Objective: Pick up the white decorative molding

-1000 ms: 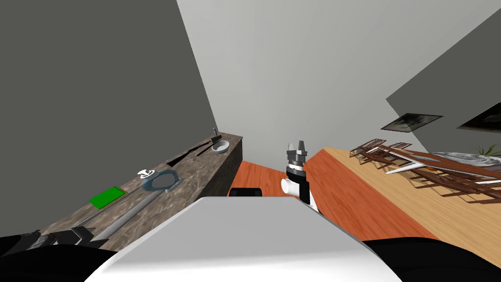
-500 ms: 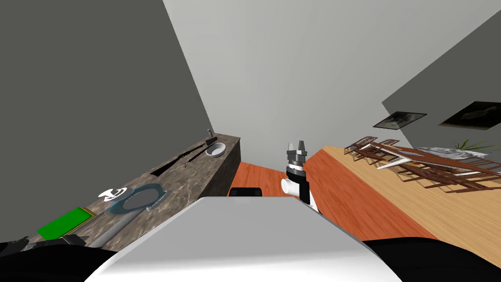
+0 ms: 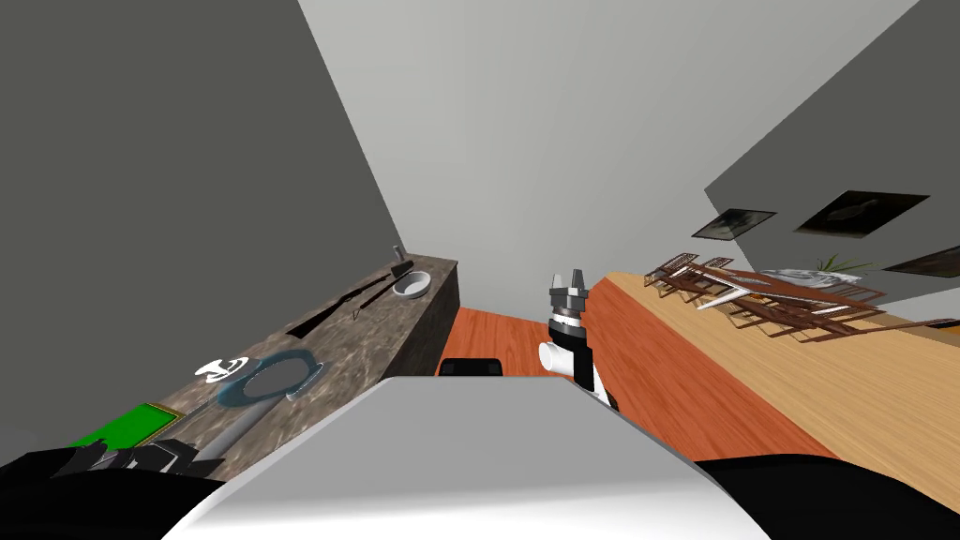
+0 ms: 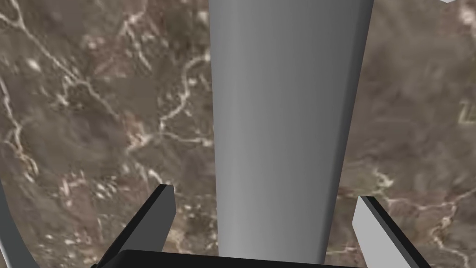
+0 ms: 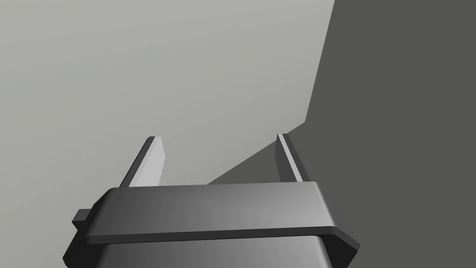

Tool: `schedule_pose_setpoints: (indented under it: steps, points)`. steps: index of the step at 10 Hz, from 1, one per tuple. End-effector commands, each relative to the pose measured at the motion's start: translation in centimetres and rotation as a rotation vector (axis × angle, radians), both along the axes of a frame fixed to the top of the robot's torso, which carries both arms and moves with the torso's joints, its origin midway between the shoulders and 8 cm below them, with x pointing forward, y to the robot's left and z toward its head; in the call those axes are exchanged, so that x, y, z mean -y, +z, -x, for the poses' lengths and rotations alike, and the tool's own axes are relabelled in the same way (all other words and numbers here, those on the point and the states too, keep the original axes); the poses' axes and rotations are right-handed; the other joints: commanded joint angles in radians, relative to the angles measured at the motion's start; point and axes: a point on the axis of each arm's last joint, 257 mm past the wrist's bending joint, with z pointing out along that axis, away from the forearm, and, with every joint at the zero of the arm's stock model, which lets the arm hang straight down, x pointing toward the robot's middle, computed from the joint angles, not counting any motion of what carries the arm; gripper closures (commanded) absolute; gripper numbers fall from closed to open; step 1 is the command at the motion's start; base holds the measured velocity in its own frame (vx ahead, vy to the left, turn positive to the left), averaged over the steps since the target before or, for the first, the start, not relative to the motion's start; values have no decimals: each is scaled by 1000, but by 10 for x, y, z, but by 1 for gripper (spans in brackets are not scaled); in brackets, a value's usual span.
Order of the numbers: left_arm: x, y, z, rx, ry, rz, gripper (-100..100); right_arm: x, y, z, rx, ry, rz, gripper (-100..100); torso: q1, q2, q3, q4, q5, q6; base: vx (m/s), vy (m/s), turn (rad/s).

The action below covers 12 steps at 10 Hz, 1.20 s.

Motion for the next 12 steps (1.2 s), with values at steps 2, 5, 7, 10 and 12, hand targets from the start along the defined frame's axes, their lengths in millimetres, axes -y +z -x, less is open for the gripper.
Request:
schedule_pose_setpoints:
  steps: [2, 5, 7, 10, 12]
  points:
    - [3, -5, -2, 1, 9, 1, -100, 0, 0, 0, 0, 0, 0, 0, 1, 0, 0, 0, 0, 0, -65, 23, -63]
    - [4, -5, -3, 1, 12, 2, 100, 0, 0, 0, 0, 0, 0, 0, 0, -5, -3, -1, 0, 0, -2, 0, 2]
    - [4, -5, -3, 1, 12, 2, 100, 0, 0, 0, 0, 0, 0, 0, 0, -5, -3, -1, 0, 0, 0, 0, 0]
    - [-3, 6, 3, -1, -12, -1, 100, 0, 0, 0, 0, 0, 0, 0, -1, -9, -5, -2, -1, -2, 67, -26, 96]
    - [-8, 14, 7, -2, -30, -2, 100, 0, 0, 0, 0, 0, 0, 0, -4, -12, -7, -3, -2, 0, 101, -37, 93]
